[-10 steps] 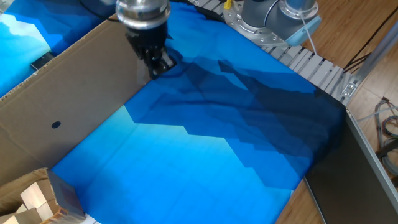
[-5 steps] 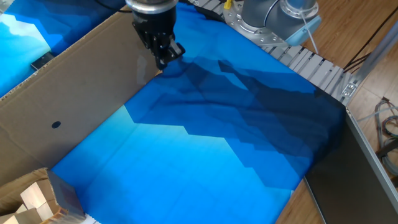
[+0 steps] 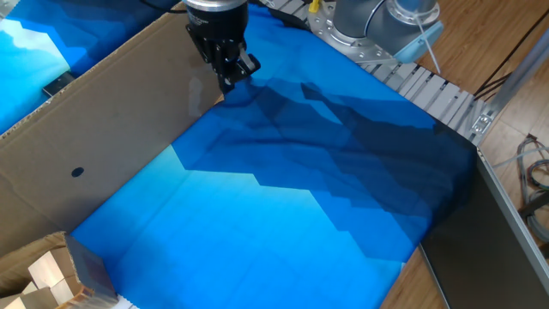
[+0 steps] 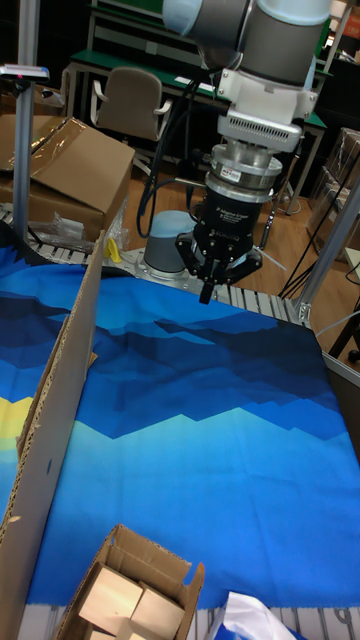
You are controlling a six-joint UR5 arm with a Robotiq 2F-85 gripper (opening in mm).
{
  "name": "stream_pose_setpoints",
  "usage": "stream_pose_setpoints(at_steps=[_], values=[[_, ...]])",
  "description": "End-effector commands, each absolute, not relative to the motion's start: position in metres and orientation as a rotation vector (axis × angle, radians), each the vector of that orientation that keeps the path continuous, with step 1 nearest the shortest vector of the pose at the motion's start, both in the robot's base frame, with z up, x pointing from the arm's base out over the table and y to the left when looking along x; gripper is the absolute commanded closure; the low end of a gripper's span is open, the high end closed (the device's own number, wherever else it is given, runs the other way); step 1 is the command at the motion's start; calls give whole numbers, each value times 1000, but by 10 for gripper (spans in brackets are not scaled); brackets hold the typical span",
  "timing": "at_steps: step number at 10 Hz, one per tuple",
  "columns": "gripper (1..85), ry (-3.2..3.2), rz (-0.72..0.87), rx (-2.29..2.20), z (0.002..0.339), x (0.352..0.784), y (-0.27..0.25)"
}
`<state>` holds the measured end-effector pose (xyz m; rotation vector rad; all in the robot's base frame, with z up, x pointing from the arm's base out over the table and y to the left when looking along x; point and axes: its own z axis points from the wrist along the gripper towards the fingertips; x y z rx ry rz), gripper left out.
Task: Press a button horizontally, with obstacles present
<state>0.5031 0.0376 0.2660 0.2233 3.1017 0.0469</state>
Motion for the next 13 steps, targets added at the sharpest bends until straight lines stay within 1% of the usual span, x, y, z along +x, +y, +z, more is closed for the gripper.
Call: stream_pose_setpoints(at_steps=[1,3,5,7,9,11,13], values=[[847,3098,60,225,273,503,46],[847,3097,58,221,273,504,46],[847,3089,-9,164,273,507,34],[847,3087,20,157,273,507,39],[847,3095,106,212,273,505,54],[847,3075,85,310,273,508,50],[847,3037,-66,379,274,513,23]])
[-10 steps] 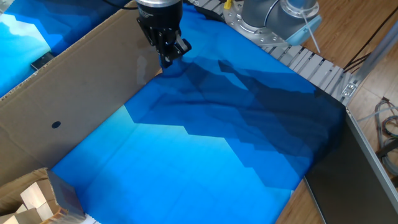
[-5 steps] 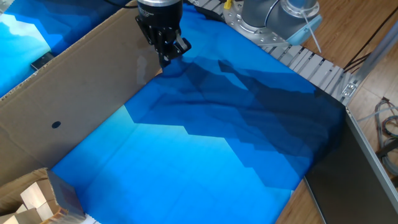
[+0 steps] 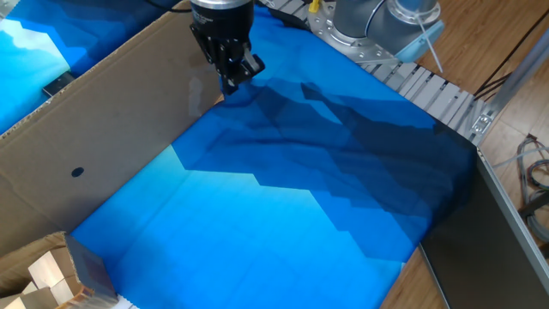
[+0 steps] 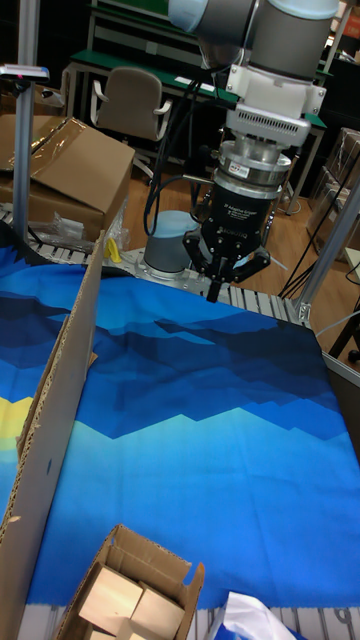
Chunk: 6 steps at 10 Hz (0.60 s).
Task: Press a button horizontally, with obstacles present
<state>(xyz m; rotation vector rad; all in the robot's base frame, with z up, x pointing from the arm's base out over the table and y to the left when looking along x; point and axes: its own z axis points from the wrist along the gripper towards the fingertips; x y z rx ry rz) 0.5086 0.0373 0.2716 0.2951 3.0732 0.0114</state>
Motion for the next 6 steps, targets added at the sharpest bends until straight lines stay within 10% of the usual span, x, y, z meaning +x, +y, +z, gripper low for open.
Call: stream_pose_setpoints(at_steps=[1,6], values=[[847,3007,-90,379,275,521,18],[847,3039,-176,236,277,516,2]])
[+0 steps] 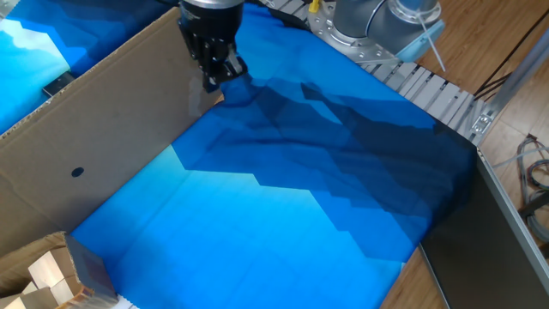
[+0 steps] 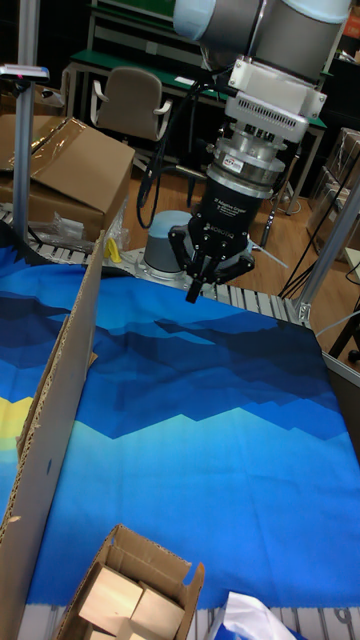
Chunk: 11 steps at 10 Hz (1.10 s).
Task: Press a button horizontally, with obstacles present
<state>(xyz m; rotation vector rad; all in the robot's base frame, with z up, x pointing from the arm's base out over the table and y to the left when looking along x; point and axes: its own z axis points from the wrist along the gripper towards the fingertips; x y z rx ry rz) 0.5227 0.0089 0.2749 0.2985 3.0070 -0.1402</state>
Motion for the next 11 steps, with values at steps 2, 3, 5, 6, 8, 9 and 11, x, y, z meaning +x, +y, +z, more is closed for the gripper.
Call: stream_pose_setpoints(at_steps=[2,3,5,6,8,9,11], values=[[847,3110,-203,147,297,517,-43],[847,3131,-193,105,305,518,-64],[847,3146,-163,33,315,518,-101],[847,3144,-155,9,315,517,-115],[847,3124,-126,-43,303,517,-136],[847,3118,-138,-87,297,517,-150],[847,3110,-141,-121,288,517,-162]])
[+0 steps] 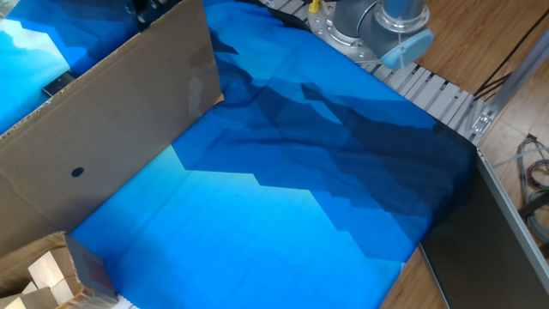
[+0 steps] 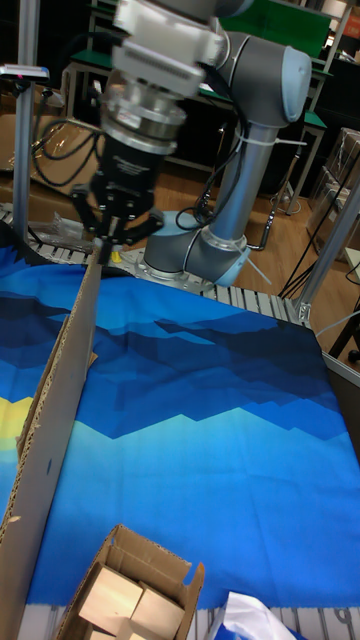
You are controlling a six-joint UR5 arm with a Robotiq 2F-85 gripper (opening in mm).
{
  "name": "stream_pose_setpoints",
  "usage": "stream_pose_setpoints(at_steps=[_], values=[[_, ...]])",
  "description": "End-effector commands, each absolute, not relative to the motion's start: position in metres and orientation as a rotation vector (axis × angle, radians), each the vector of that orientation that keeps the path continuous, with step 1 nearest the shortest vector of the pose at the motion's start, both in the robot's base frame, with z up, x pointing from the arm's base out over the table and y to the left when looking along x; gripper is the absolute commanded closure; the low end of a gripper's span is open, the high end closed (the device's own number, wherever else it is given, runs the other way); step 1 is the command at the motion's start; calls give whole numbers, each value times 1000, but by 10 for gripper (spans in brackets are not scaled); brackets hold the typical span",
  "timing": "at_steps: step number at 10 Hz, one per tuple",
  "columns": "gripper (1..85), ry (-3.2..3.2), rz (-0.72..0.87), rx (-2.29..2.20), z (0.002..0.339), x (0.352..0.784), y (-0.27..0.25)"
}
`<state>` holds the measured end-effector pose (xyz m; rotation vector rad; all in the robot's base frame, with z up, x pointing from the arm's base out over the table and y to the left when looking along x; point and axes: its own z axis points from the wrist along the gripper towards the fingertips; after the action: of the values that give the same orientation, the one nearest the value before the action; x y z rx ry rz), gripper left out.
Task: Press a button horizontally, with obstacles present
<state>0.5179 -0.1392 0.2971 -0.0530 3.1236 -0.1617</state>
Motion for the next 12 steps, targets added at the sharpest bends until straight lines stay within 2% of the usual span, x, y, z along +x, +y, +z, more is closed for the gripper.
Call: stream_pose_setpoints(at_steps=[1,4,6,9,11,12], values=[[847,3113,-131,-111,288,517,-159],[847,3135,-25,30,288,511,-141],[847,3081,-121,211,289,522,-158],[847,3026,-229,201,292,533,-177],[847,3116,-175,47,291,516,-170],[847,3132,-155,-2,294,520,-192]])
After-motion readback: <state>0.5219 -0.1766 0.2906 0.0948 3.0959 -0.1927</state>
